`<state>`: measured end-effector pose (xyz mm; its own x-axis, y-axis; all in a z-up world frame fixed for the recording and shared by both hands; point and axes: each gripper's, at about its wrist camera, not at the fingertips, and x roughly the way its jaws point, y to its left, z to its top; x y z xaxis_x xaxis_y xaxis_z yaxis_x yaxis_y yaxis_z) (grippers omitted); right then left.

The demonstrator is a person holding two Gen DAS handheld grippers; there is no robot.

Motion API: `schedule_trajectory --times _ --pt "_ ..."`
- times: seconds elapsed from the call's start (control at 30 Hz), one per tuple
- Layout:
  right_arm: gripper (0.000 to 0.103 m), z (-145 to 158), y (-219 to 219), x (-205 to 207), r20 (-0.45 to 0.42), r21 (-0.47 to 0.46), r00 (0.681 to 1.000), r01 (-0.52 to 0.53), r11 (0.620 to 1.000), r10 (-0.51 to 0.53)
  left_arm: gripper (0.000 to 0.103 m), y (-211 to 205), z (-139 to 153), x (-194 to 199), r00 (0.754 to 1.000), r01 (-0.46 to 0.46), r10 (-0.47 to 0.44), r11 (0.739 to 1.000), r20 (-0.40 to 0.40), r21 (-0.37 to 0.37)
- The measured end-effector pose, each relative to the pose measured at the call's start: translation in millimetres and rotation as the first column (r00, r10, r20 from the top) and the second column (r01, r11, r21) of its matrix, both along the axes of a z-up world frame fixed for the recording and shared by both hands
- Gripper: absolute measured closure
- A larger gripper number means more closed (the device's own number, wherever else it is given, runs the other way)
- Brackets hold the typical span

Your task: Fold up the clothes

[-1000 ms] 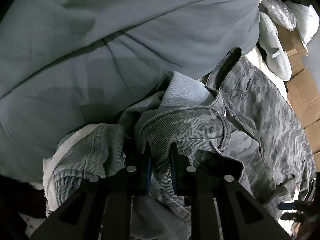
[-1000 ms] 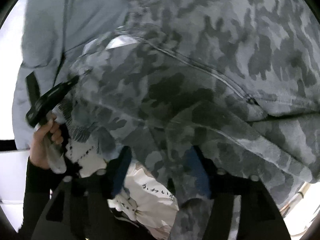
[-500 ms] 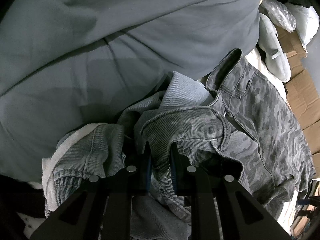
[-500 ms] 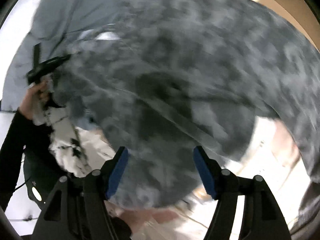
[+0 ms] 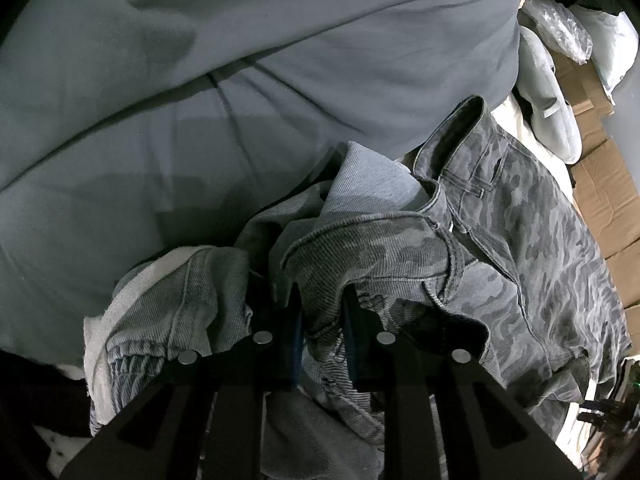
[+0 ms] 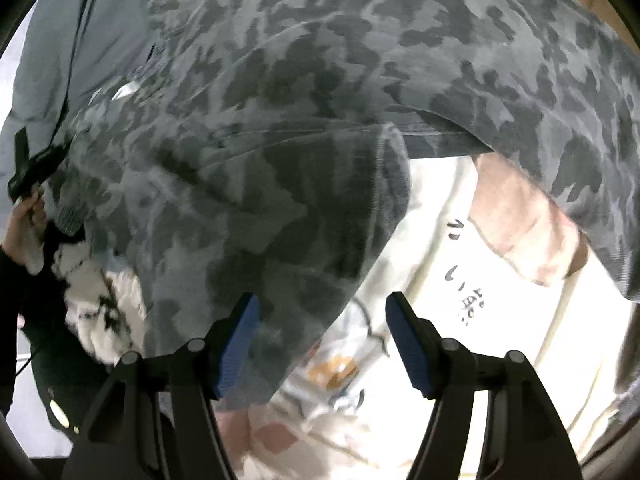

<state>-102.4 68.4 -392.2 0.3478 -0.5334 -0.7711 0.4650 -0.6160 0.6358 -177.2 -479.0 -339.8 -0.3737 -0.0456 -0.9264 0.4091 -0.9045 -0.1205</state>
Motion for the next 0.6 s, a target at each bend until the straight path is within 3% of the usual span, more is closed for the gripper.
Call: schedule_trajectory --times 0.13,0.33,0.47,0.57,0.6 --pt "0.040 -28 1 -4 0.063 -0.040 0.985 0.164 0.986 -0.162 0.084 0 0 0 1.000 0.002 -0.002 1.000 -0.001 0.000" --pt "0.041 -58 -4 -9 0.106 -0.048 0.952 0.292 0.955 -0.286 0.084 1 1 -2 1.000 0.013 -0.013 1.000 0.010 -0.006" --pt "0.043 -60 -9 -15 0.102 -0.058 0.945 0.319 0.946 -0.312 0.084 1 -1 -3 1.000 0.012 -0.012 1.000 0.011 -0.006" --pt "0.059 -59 -14 -20 0.077 -0.038 0.952 0.299 0.954 -0.295 0.084 1 -2 -4 1.000 0.015 -0.015 1.000 0.013 -0.007" --pt "0.070 -59 -14 -20 0.068 -0.032 0.956 0.288 0.957 -0.286 0.084 0 -2 -4 1.000 0.016 -0.016 1.000 0.012 -0.007"
